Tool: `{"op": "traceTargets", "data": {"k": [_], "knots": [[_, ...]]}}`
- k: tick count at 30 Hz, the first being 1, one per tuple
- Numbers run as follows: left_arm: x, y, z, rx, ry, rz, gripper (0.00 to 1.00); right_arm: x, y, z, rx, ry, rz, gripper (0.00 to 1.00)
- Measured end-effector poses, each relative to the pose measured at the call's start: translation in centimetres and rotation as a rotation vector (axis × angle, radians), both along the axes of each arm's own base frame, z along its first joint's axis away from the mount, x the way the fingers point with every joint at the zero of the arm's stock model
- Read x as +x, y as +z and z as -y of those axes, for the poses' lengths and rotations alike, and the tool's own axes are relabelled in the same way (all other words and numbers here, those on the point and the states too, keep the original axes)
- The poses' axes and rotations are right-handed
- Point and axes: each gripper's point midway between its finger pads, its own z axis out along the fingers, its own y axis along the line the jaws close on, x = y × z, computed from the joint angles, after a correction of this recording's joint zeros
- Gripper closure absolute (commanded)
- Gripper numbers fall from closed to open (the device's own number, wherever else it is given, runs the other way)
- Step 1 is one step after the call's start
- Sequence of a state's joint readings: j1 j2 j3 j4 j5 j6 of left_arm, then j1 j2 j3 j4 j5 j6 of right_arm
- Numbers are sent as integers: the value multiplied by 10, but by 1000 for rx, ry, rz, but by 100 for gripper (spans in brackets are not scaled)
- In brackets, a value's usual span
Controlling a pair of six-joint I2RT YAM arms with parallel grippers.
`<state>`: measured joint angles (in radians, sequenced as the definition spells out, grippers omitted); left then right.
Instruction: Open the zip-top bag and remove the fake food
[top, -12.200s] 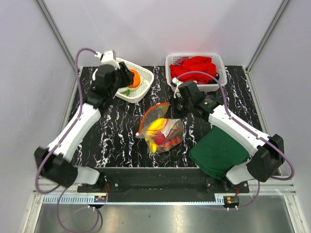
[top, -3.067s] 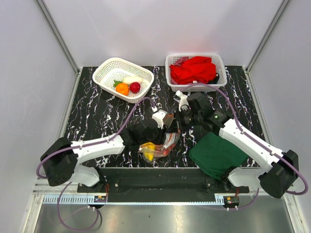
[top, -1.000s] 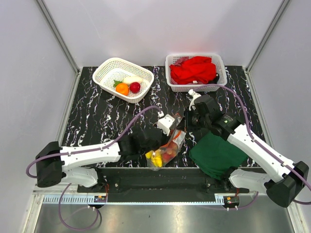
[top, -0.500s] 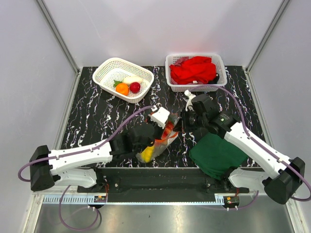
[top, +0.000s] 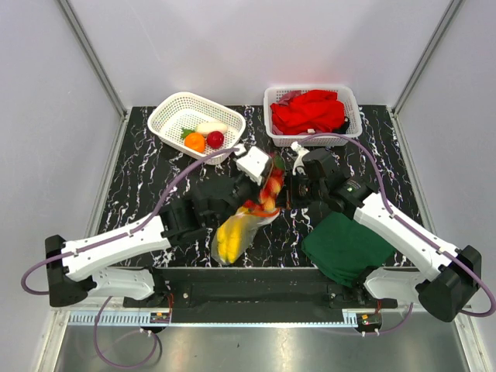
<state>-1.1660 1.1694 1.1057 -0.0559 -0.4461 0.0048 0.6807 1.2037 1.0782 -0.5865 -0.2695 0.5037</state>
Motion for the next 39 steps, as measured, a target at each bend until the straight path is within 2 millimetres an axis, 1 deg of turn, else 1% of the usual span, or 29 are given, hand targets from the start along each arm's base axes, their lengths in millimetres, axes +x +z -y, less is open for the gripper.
{"op": "traceTargets", "data": {"k": [2, 4, 6, 11, 13, 15, 16, 18, 20, 21, 24, 26, 28, 30, 31, 33, 37, 39], "knots": [[7, 18, -6, -22, 19, 42, 100, 0, -1, 0, -1, 1, -3, 100], [21, 41, -15, -53, 55, 100, 100, -1, 0, -1, 6, 6, -4, 100], [30, 50, -21, -69, 81, 132, 100, 0, 4, -3, 20, 8, 6, 100], [55, 52, -34, -87, 152, 136, 100, 1, 11, -5, 39, 9, 18, 100], [66, 53, -38, -106, 183, 121, 100, 2, 11, -6, 39, 9, 18, 100], [84, 59, -48, -141, 227, 99, 100, 5, 7, -8, 33, 9, 12, 100], [97, 64, -56, -159, 259, 89, 100, 6, 5, -9, 29, 8, 8, 100], [123, 80, -73, -216, 315, 81, 100, 9, -2, -10, 12, 6, -3, 100], [150, 94, -94, -275, 370, 75, 100, 11, -7, -10, 0, 6, -7, 100], [162, 98, -103, -303, 391, 68, 100, 11, -8, -10, -5, 10, -6, 100], [204, 99, -131, -375, 451, 35, 100, 13, -10, -10, -14, 16, 0, 100], [230, 89, -148, -417, 476, 0, 100, 13, -12, -10, -21, 23, 4, 100], [260, 69, -165, -461, 505, -45, 100, 14, -14, -11, -27, 29, 4, 100], [288, 41, -181, -486, 532, -101, 100, 14, -16, -11, -30, 36, 3, 100], [306, 24, -192, -502, 552, -133, 100, 14, -16, -11, -30, 39, 4, 100], [335, -10, -211, -536, 586, -201, 100, 14, -15, -12, -31, 44, 9, 100], [384, -64, -244, -621, 629, -308, 100, 14, -15, -12, -28, 52, 15, 100], [402, -88, -259, -657, 645, -354, 77, 13, -14, -13, -23, 59, 16, 100]]}}
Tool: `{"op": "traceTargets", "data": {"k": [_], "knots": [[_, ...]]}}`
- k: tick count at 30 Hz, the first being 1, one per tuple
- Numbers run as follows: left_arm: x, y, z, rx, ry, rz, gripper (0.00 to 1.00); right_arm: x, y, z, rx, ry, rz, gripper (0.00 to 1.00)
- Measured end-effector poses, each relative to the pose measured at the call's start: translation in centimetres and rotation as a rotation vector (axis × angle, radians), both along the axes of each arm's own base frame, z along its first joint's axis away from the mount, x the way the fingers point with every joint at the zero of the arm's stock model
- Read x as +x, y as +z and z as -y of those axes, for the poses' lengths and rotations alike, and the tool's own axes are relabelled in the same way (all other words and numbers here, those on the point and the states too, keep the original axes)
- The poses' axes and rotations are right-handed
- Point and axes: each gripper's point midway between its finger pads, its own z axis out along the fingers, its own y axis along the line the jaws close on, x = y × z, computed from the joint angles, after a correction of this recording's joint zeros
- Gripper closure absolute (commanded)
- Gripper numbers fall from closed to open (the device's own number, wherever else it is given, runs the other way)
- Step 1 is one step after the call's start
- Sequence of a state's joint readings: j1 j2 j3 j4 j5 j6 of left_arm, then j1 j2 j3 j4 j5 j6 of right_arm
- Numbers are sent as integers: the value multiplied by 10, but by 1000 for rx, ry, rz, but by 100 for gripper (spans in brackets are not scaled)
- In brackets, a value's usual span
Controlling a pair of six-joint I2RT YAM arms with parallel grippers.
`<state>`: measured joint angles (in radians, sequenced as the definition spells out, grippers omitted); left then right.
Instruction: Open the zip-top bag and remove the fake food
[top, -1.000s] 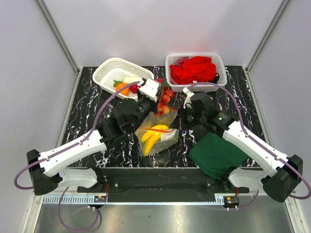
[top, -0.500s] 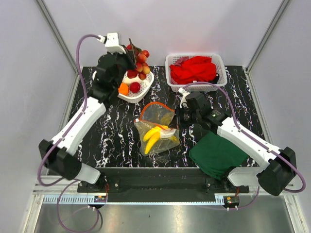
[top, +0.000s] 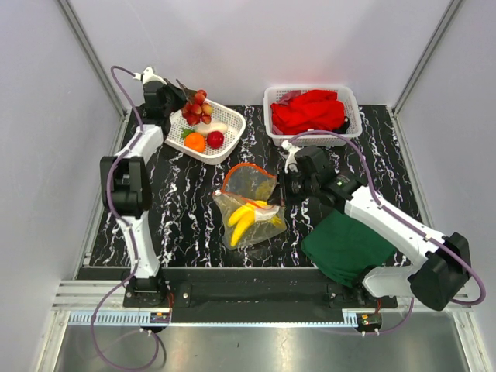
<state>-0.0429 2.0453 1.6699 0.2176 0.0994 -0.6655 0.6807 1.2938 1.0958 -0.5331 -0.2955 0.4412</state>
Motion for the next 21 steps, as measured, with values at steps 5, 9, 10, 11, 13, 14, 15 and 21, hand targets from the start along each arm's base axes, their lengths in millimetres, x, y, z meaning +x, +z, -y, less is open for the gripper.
{"op": "traceTargets", "data": {"k": [5, 9, 10, 11, 13, 14, 15, 21], "knots": [[28, -28, -22, -53, 17, -38, 20, 1, 1, -4, 13, 17, 8, 100], [29, -22, -21, -40, 10, -40, 14, 2, -6, -6, 3, 31, -4, 100], [27, -20, -21, -33, 8, -42, 15, 3, -8, -7, 1, 34, -9, 100], [24, -18, -20, -23, 4, -52, 16, 3, -10, -8, 0, 39, -12, 100], [12, -11, -19, -13, -6, -69, 23, 3, -13, -10, -2, 45, -16, 100], [2, -4, -16, -10, -17, -67, 26, 3, -13, -10, -3, 47, -18, 100], [-14, 3, -13, -8, -30, -69, 29, 3, -13, -10, -4, 52, -18, 100], [-150, 81, 35, 45, -167, 38, 42, 7, -5, -17, 6, 89, 3, 100]]}}
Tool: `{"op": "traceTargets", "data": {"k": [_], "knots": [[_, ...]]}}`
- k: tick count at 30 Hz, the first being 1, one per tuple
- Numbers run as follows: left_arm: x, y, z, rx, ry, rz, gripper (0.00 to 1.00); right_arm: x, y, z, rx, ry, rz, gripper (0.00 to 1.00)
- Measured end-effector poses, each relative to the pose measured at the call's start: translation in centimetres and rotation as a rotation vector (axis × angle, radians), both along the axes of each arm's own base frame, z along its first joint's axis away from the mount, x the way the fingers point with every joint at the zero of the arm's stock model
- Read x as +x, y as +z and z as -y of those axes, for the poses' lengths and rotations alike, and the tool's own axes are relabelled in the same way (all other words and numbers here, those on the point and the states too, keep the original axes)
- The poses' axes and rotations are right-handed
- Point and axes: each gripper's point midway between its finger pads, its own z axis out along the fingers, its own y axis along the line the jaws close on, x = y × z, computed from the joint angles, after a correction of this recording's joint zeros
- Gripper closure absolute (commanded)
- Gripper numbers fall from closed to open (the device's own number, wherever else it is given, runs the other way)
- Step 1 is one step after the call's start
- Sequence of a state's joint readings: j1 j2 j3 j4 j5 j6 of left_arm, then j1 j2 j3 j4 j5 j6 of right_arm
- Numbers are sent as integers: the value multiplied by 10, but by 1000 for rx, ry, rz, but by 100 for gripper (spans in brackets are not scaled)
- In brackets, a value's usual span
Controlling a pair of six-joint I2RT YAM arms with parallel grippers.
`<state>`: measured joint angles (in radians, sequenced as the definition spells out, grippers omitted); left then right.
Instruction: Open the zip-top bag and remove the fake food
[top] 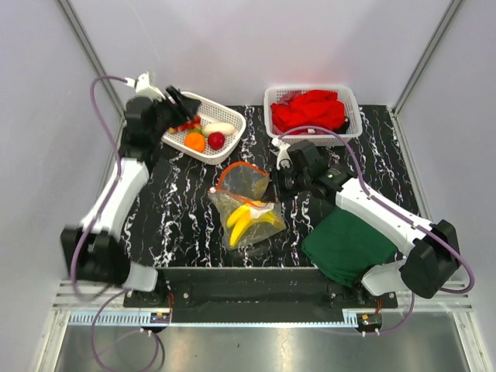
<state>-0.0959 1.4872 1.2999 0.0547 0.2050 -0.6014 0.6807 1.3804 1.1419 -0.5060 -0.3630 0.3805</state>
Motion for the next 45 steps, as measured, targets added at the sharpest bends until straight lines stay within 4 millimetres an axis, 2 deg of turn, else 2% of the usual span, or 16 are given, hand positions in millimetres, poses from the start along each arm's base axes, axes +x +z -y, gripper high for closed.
{"op": "traceTargets", "data": {"k": [1, 2, 3, 5, 7, 8, 11, 15, 18, 24, 27, 33, 38, 42, 45], "knots": [[-20, 14, 14, 6, -38, 36, 43, 2, 2, -3, 3, 8, 3, 100], [-50, 32, 35, 21, -99, 92, 49, 5, 5, -6, 5, 17, 4, 100], [-76, 45, 55, 30, -159, 137, 50, 7, 8, -10, 10, 28, 5, 100], [-120, 61, 84, 46, -258, 201, 51, 12, 12, -18, 22, 48, 4, 100], [-157, 65, 105, 79, -338, 235, 53, 15, 15, -24, 33, 65, 0, 100], [-171, 62, 113, 104, -368, 240, 57, 15, 16, -28, 40, 78, -4, 100], [-200, 43, 133, 185, -435, 213, 64, 10, 22, -38, 60, 115, -9, 100], [-212, -1, 138, 300, -459, 117, 74, 2, 23, -43, 69, 141, -16, 100], [-222, -36, 143, 409, -488, 46, 79, -2, 17, -40, 61, 140, -26, 100], [-240, -80, 168, 603, -605, 6, 90, -17, 1, -26, 37, 135, -61, 100], [-239, -95, 170, 677, -637, -2, 92, -20, -2, -21, 35, 129, -66, 100], [-231, -126, 174, 793, -676, -36, 95, -19, 6, -7, 57, 100, -45, 100], [-228, -163, 185, 842, -735, -103, 98, -19, -7, 4, 43, 74, -76, 100], [-231, -174, 195, 823, -785, -105, 92, -21, -16, 14, 36, 60, -104, 100], [-236, -182, 197, 819, -818, -101, 88, -22, -13, 17, 52, 58, -105, 100]]}}
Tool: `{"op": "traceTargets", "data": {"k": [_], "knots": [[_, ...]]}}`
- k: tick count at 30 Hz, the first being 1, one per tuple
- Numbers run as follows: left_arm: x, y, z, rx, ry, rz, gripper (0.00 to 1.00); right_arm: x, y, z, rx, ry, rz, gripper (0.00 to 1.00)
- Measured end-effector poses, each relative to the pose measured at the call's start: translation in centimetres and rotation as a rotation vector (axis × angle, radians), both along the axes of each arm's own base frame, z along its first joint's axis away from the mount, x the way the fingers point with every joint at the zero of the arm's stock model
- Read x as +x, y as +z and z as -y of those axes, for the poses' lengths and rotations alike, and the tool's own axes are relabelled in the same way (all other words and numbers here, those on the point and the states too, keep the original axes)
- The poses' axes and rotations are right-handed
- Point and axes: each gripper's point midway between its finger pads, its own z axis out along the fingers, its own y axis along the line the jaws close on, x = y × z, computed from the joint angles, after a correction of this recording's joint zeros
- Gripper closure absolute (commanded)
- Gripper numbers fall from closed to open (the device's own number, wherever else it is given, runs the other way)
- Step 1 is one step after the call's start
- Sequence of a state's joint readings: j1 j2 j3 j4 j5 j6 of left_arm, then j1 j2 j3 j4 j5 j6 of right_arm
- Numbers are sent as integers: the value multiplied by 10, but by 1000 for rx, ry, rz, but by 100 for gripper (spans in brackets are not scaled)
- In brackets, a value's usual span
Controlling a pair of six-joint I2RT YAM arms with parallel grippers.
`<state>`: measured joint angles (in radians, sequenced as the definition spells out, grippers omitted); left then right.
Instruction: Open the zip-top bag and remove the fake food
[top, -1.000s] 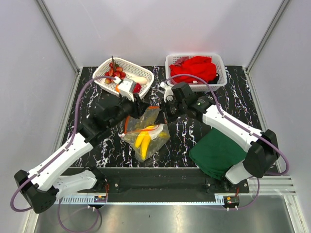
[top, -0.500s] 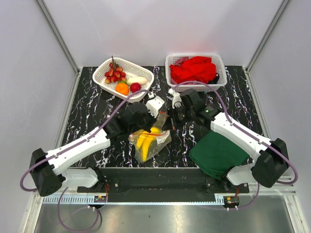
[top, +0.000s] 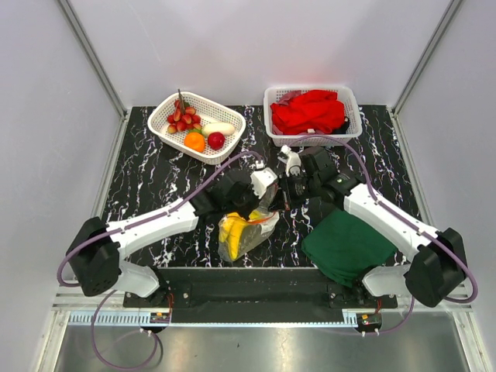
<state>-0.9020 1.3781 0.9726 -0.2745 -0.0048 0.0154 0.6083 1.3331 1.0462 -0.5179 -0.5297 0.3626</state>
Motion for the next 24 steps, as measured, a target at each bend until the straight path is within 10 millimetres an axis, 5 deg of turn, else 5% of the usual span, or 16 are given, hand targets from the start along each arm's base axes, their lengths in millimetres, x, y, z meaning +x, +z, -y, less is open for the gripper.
{"op": "traceTargets", "data": {"k": [7, 13, 18, 24], "knots": [[-4, -22, -1, 14, 2, -33, 90, 3, 12, 6, 32, -17, 16, 100], [-18, -13, -9, -91, 23, -30, 99, 8, 35, 0, 72, -9, 46, 100], [-20, -1, 6, -178, -18, -23, 98, 11, 43, -3, 87, -17, 49, 100], [-19, -15, 18, -185, -36, -49, 91, 18, 39, -8, 82, -22, 28, 100]]}}
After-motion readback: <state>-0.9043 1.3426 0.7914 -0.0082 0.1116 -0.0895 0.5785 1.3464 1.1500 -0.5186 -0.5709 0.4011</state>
